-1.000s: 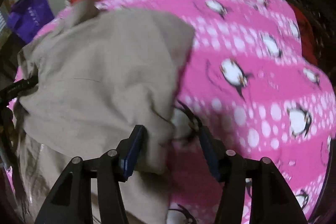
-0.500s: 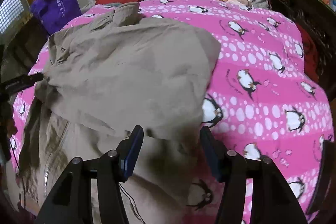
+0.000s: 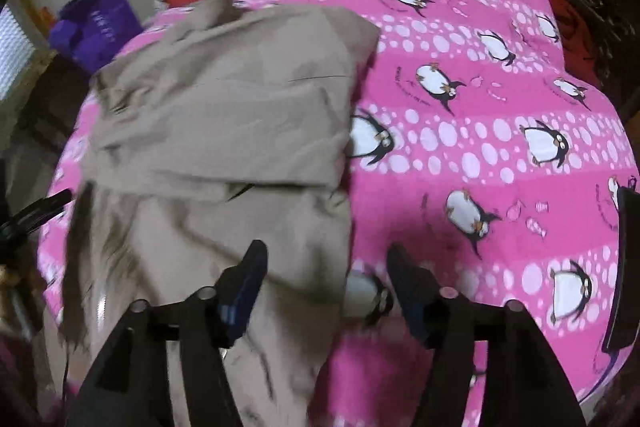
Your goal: Fold large clothes
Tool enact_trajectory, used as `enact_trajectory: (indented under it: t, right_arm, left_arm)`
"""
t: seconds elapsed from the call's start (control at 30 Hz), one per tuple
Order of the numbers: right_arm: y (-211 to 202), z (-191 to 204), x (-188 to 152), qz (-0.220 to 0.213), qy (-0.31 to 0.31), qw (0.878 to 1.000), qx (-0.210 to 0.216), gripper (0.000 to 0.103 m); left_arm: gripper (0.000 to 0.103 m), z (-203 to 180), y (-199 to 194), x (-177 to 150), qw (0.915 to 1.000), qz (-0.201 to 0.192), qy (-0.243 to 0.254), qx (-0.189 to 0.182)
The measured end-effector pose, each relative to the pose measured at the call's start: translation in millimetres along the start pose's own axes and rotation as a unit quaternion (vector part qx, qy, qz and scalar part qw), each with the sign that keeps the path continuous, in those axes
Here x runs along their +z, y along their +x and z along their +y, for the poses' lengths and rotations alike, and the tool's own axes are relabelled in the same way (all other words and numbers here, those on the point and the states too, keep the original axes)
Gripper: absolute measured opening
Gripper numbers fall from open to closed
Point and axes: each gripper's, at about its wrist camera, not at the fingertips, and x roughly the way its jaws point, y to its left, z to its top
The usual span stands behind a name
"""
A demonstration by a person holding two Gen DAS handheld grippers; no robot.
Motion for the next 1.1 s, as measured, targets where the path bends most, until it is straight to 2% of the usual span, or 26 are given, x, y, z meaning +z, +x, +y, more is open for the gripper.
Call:
enact_trajectory:
  t: [0.03,0.2,0.3,0.37,0.53,0.6,0.67,0.7,0.73,0.8,0.9,0.97,1.1]
  right_arm:
    - [-3.5,-1.3,-5.7,0.001,0.002,1.0,0.012,0.067]
    - [4.0,1.1,-10.6,-0.001,0.021,1.0,0.021,0.067]
    - [14.0,10.1,-12.3,0.013,0.024,0.999,0.023,0.067]
    - [17.0,16.4,-12.7,0.017,0.007,1.0,0.007,0.067]
    - [39.0,6.7,1.5,-0.019,0.006,0.998,-0.062,0.068]
    - [55.0,1.4,8.2,-0.014,0.018,0.998,-0.061,0.067]
    - [67.9,-3.7,17.5,-0.02,0.036,0.998,-0.037,0.063]
    - [70.1,-6.1,22.3,-0.03,0.048,0.998,-0.029,0.054]
    - [69.0,-9.4,26.6,-0.045,0.065,0.997,-0.025,0.036]
    - [63.9,-24.1,34.5,-0.076,0.113,0.99,-0.025,0.016]
    - [69.6,-56.4,35.6,-0.076,0.206,0.976,0.007,0.019]
    - [75.4,-67.0,32.7,-0.069,0.238,0.968,0.025,0.019]
    - [66.0,-48.5,32.0,-0.054,0.173,0.983,-0.018,0.021]
  left_arm:
    - [0.076,0.1,-1.5,-3.9,1.0,0.001,0.005,0.0]
    - [0.076,0.6,-0.1,-17.6,0.9996,0.02,0.018,0.002]
    - [0.076,4.3,-3.3,-28.7,0.9995,0.026,0.02,0.004]
    - [0.076,8.4,-4.3,-36.5,0.9992,0.032,0.023,0.004]
    - [0.076,21.3,1.8,-53.4,0.9984,0.057,0.005,0.004]
    - [0.076,24.8,2.5,-57.9,0.9979,0.065,-0.003,0.002]
    - [0.076,28.0,1.3,-60.7,0.9978,0.066,-0.007,0.002]
    - [0.076,29.6,0.7,-61.5,0.9977,0.067,-0.007,0.004]
    - [0.076,32.1,-0.2,-62.0,0.9977,0.067,-0.008,0.007]
    - [0.076,37.8,-1.6,-63.0,0.9977,0.066,-0.016,0.01]
    - [0.076,46.9,-0.8,-64.7,0.9971,0.069,-0.03,0.011]
    - [0.076,49.7,0.8,-65.6,0.9968,0.072,-0.034,0.009]
    - [0.076,50.9,-3.2,-67.0,0.9972,0.068,-0.03,-0.003]
